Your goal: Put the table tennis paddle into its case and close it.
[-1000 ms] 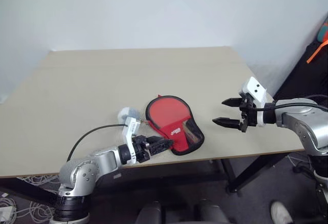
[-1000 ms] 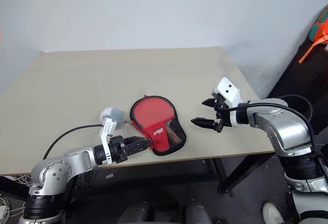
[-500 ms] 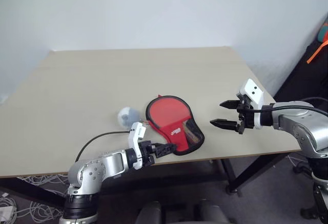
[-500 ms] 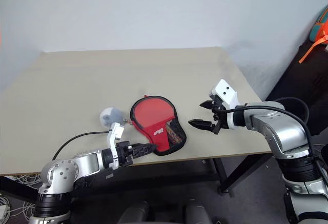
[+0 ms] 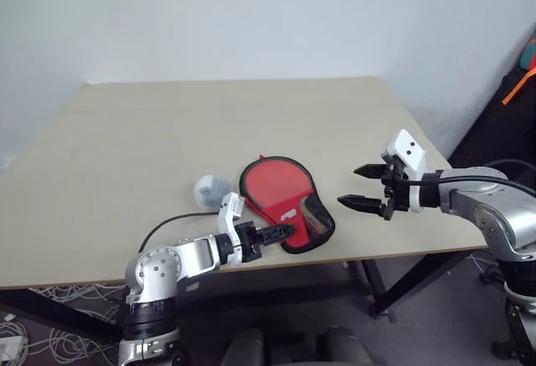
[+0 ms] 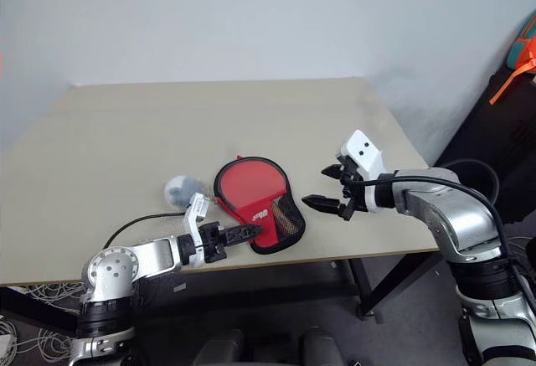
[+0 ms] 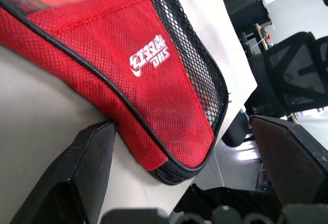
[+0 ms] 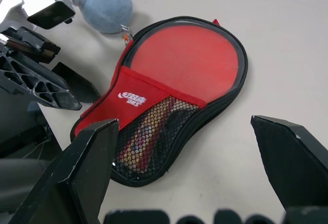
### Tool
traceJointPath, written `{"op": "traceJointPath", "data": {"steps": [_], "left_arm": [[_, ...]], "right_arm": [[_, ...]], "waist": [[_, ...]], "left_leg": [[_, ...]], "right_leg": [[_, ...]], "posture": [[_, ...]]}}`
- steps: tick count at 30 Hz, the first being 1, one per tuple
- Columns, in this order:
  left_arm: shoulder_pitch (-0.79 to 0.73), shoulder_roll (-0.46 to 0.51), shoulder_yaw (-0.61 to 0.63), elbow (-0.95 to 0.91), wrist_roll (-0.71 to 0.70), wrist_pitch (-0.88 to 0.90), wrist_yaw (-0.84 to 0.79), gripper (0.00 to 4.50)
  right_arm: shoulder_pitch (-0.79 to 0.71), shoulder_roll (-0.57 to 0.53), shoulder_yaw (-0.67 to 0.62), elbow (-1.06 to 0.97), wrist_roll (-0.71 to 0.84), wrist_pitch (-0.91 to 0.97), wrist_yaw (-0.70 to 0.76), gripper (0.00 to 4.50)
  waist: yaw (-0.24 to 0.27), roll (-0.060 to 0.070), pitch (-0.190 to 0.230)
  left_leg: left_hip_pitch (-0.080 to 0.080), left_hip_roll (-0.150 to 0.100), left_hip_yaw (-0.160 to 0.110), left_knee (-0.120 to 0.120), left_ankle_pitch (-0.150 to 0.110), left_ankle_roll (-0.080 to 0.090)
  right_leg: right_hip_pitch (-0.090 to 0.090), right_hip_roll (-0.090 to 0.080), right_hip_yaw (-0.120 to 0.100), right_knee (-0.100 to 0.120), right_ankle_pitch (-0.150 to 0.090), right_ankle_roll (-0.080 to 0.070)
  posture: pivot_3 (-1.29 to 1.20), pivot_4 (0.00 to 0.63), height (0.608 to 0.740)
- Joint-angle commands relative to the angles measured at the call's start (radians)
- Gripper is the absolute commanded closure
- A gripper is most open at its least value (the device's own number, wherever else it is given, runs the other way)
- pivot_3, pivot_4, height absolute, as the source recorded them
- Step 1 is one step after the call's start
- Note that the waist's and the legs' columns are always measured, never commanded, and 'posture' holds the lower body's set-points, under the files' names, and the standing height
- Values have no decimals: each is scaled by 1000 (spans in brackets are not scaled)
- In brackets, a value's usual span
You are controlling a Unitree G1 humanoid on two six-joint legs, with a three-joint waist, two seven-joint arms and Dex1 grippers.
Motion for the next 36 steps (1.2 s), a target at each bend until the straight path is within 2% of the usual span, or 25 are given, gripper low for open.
{"op": "traceJointPath", "data": {"steps": [1,12,23,29,36], "left_arm": [[-33,-25,-7,47,22,22,36,98],[-98,-92,23,110,43,35,86,98],[-107,-83,252,90,-41,243,164,98],[-58,-47,250,83,-157,245,213,98],[-51,-86,245,105,-182,245,275,98]], "right_arm": [[-13,4,-33,-30,13,-1,-15,0],[-16,9,-36,-32,24,8,-39,0],[-13,17,-39,-39,28,19,-57,0],[-7,19,-44,-49,36,28,-67,0],[-9,24,-44,-54,46,37,-80,0]], "waist": [[0,0,0],[1,0,0],[-8,0,0],[-8,0,0],[-5,0,0]], "left_leg": [[0,0,0,0,0,0],[0,-1,-1,0,0,0],[0,0,-1,-1,0,0],[0,0,0,-1,-1,-1],[0,0,0,-1,-1,-1]], "right_leg": [[0,0,0,0,0,0],[1,0,0,-1,0,0],[-1,1,0,-1,0,0],[-1,2,1,-1,0,0],[-1,2,1,-1,0,0]], "posture": [[0,0,739],[0,0,739],[0,0,739],[0,0,739],[0,0,739]]}}
